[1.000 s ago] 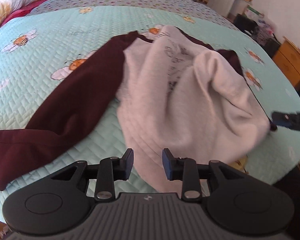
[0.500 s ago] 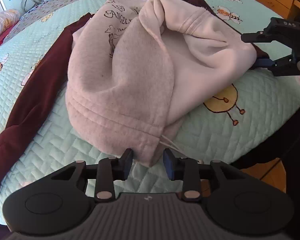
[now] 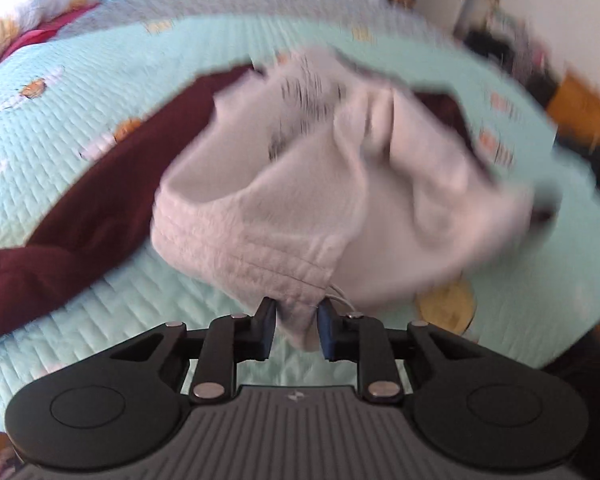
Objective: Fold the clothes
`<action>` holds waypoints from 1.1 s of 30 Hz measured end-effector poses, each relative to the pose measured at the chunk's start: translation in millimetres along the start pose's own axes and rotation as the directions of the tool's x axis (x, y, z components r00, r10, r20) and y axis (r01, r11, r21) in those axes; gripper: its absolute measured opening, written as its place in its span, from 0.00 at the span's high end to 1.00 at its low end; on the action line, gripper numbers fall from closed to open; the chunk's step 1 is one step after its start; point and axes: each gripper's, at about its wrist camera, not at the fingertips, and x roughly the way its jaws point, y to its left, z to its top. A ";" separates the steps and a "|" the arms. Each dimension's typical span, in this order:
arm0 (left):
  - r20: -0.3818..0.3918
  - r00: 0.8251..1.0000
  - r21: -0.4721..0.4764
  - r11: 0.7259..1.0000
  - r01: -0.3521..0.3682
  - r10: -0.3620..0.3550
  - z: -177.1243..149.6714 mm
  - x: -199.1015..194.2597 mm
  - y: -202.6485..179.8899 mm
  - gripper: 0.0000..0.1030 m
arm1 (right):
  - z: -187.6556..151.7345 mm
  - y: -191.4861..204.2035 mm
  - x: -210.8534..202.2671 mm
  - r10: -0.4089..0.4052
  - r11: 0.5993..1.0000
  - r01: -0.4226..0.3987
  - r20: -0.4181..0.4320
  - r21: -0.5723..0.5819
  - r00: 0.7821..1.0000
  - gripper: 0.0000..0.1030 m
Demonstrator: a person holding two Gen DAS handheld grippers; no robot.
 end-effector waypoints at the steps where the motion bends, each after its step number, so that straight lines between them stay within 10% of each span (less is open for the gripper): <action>1: 0.022 1.000 -0.022 1.000 0.016 -0.015 3.2 -6.5 3.8 0.77 | -2.0 -0.8 1.2 -0.033 0.999 0.032 -0.012 -0.016 0.999 0.95; 10: 0.013 1.000 -0.058 0.998 -0.005 0.005 0.5 -10.1 17.1 0.75 | -39.3 -59.5 9.7 -0.130 0.968 0.141 -0.063 0.206 0.989 0.52; 15: 0.000 1.000 -0.044 0.999 -0.018 0.018 0.5 -11.4 16.9 0.74 | -53.9 -96.1 12.1 -0.153 0.908 0.163 -0.056 0.386 0.987 0.49; 18: -0.019 0.999 -0.033 0.999 -0.028 0.027 -2.0 -6.9 13.6 0.74 | -62.7 -118.1 13.6 -0.168 0.856 0.172 -0.054 0.488 0.984 0.50; 21: -0.029 0.999 -0.030 0.999 -0.037 0.036 -3.5 -5.8 12.6 0.74 | -47.4 -117.1 -10.2 -0.204 0.874 0.179 0.007 0.453 0.979 0.86; 26: -0.034 0.999 -0.031 0.999 -0.030 0.029 -3.8 -6.3 12.3 0.74 | -19.4 -112.9 -52.5 -0.258 0.905 0.197 0.120 0.377 0.959 0.90; 30: -0.025 0.999 -0.033 0.999 -0.024 0.023 -5.0 -4.2 9.4 0.74 | 3.1 -109.6 -86.4 -0.292 0.924 0.217 0.212 0.316 0.933 0.43; 33: -0.026 1.000 -0.051 0.999 -0.017 0.016 -6.5 -1.0 11.2 0.74 | 20.0 -107.1 -111.8 -0.311 0.933 0.236 0.282 0.270 0.908 0.40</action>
